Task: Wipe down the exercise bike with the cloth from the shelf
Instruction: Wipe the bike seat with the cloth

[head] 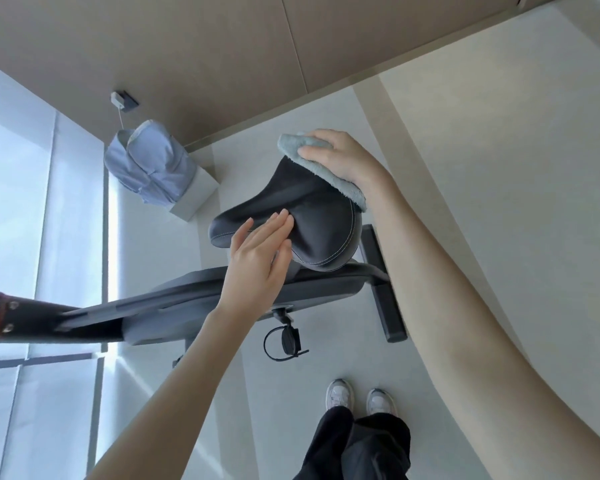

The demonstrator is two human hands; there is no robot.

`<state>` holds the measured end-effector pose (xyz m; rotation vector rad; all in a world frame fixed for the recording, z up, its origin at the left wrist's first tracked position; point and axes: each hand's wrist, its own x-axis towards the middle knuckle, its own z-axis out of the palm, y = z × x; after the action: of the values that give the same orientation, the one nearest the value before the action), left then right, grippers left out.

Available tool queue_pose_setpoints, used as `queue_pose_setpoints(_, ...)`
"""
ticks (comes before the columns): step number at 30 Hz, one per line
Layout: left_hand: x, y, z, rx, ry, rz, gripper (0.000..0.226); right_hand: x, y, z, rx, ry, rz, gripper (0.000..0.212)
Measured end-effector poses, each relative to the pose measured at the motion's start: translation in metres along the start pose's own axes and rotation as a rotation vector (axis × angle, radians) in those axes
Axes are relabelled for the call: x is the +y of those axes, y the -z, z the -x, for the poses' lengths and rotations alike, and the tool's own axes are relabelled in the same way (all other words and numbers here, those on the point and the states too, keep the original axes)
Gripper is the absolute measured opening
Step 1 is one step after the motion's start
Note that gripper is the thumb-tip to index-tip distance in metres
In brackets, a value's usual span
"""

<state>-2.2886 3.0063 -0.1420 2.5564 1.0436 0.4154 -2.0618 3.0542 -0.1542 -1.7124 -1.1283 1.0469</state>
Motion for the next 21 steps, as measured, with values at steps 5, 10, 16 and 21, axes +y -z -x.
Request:
queue_pose_setpoints(5,-0.002,0.003,0.001,-0.019,-0.024,-0.003,0.038,0.017,-0.013,0.032,0.186,0.129,-0.008,0.035)
queue_pose_setpoints(10,-0.007,0.003,0.0,-0.029,-0.054,0.011,0.039,0.032,-0.038,0.076,0.386,0.179,-0.045,0.036)
queue_pose_setpoints(16,-0.022,0.009,-0.002,-0.067,-0.174,0.014,0.038,0.034,-0.07,0.103,0.646,0.183,-0.128,0.03)
queue_pose_setpoints(21,-0.054,0.025,-0.006,-0.025,-0.3,-0.016,0.032,0.033,-0.09,0.104,0.882,0.225,-0.128,0.031)
